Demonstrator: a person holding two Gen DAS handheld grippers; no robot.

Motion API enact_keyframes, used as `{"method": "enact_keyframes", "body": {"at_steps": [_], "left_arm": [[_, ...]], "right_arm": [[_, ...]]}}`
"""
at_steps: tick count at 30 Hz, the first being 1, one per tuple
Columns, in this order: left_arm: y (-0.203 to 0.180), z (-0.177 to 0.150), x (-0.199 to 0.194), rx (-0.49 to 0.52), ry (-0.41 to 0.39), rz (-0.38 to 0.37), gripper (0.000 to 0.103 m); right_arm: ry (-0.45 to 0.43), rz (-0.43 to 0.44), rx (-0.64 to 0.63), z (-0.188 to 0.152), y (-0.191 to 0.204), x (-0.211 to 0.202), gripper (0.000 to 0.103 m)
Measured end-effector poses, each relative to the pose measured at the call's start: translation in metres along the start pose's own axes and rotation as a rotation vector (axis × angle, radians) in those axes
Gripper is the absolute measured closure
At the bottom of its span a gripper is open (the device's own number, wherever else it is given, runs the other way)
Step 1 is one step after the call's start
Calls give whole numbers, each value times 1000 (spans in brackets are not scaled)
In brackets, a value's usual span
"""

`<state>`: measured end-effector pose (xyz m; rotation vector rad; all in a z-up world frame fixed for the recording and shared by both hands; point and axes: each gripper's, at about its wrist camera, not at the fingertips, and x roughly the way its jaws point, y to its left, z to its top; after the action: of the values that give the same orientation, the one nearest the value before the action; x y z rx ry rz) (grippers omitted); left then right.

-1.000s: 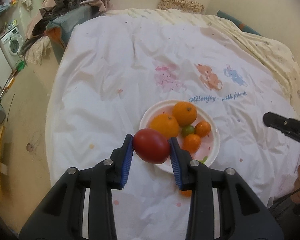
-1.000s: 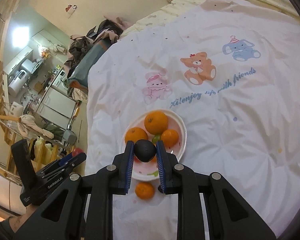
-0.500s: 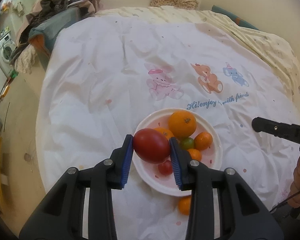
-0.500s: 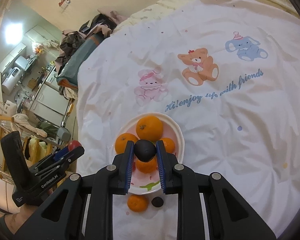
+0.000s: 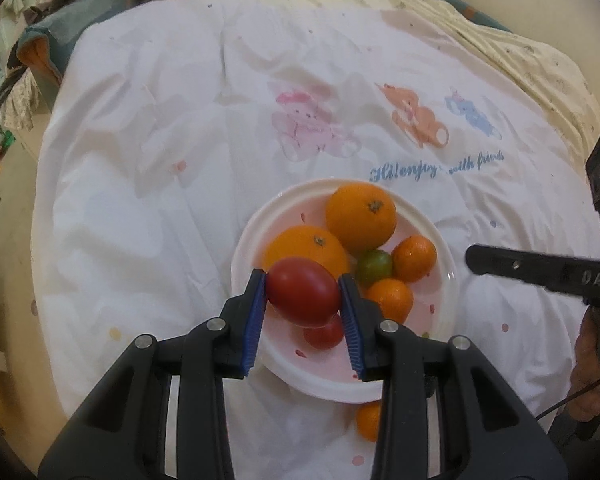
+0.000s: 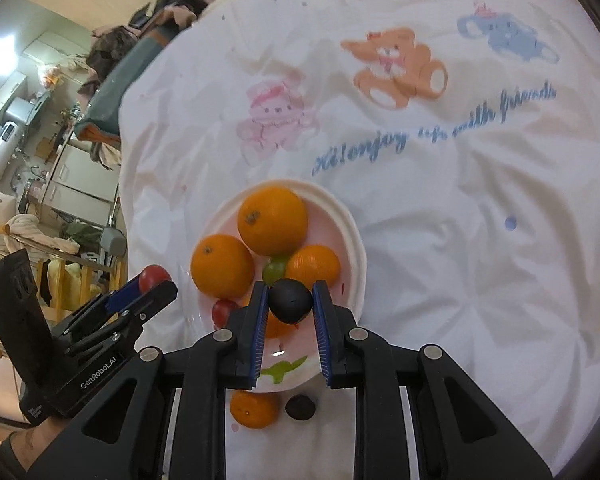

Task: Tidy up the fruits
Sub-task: 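Carry the tomato and dark plum in both tools over the plate, then open the right tool to drop the plum while the left tool releases the tomato, then lift both open tools away from the plate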

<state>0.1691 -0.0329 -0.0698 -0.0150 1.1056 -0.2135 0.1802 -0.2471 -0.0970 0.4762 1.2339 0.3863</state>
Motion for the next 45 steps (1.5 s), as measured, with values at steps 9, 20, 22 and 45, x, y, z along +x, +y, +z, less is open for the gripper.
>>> {"method": "enact_keyframes", "body": {"at_steps": [9,20,22,45], "left_arm": [[-23,-4,6,77,15,-21,71],[-22,-6,12,78,34,-20,70],[-20,-6,13,70,43,-28,66],[-12,-6,-14,43,-57,26,21]], "right_arm": [[49,-21,13,-8,-4,11,79],[50,4,35,-6,-7,10,76],[38,-5,23,-5,-5,7,76],[-42,2,28,0,-2,-18,41]]}}
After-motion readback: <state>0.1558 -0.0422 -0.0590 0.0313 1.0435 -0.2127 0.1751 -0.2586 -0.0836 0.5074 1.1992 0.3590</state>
